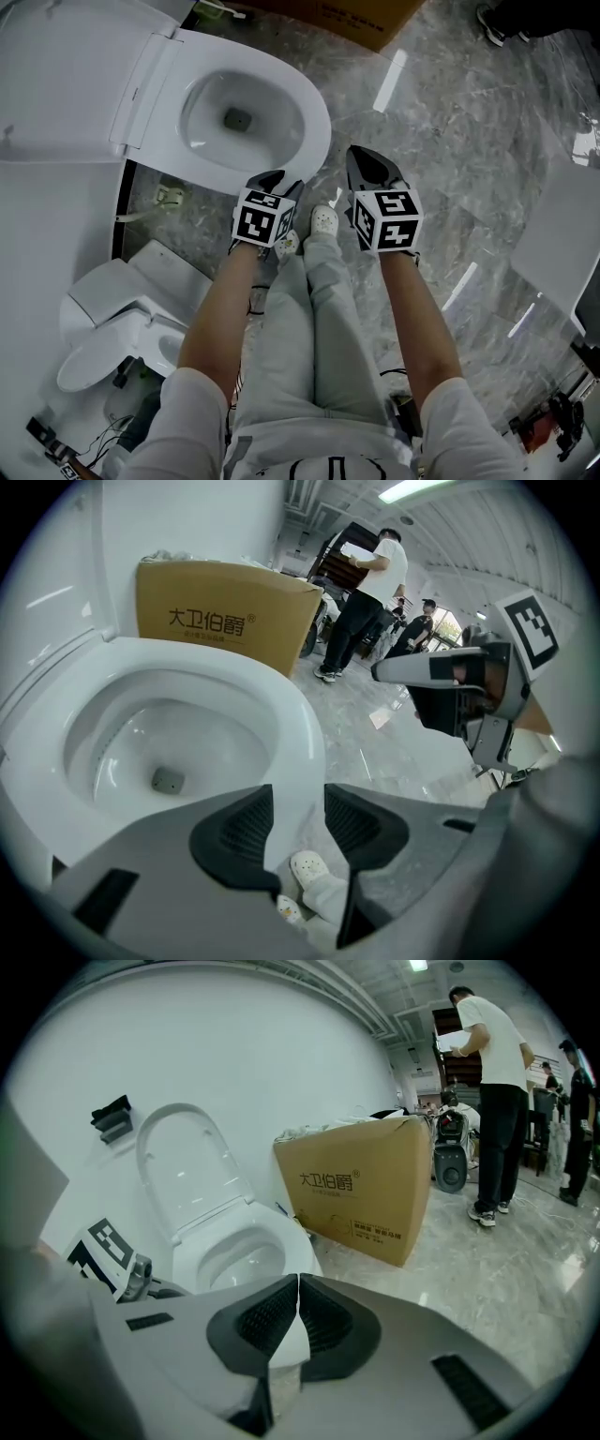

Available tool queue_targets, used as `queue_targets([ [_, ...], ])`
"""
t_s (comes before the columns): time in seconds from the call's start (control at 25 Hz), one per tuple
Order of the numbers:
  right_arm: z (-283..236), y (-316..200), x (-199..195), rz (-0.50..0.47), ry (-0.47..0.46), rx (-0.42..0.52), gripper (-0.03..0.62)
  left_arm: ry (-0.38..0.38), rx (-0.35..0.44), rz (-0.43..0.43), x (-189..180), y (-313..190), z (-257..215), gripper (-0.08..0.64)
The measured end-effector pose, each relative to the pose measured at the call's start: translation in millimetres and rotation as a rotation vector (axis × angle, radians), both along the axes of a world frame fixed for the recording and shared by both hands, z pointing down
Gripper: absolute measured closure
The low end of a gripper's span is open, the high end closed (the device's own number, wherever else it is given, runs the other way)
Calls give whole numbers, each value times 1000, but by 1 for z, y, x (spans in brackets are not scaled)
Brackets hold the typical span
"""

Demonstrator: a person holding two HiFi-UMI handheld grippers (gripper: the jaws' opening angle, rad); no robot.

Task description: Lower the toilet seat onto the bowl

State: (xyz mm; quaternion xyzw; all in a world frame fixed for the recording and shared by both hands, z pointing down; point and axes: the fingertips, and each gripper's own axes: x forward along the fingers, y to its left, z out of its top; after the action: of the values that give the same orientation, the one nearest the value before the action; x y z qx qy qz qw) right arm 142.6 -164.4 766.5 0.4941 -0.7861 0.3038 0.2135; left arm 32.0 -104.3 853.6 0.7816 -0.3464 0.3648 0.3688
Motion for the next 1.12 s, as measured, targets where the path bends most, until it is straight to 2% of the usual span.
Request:
queue_targets([
  [0.2, 12, -1, -2, 0, 6, -17, 563, -29, -27, -3, -1, -1, 14, 388],
  [0.28, 16, 0, -2, 4, 7, -23, 563, -52, -19, -17, -4, -4, 17, 447],
  [0.36, 19, 1, -3, 6, 8, -29, 563, -59, -14, -31, -7, -5, 17, 472],
  [0.72, 14, 8, -7, -7, 20, -46, 563, -47, -27, -68, -7, -8, 7, 471],
  [1.12, -29, 6, -17, -47, 31, -24, 563, -45, 8, -77, -15, -20, -35, 471],
])
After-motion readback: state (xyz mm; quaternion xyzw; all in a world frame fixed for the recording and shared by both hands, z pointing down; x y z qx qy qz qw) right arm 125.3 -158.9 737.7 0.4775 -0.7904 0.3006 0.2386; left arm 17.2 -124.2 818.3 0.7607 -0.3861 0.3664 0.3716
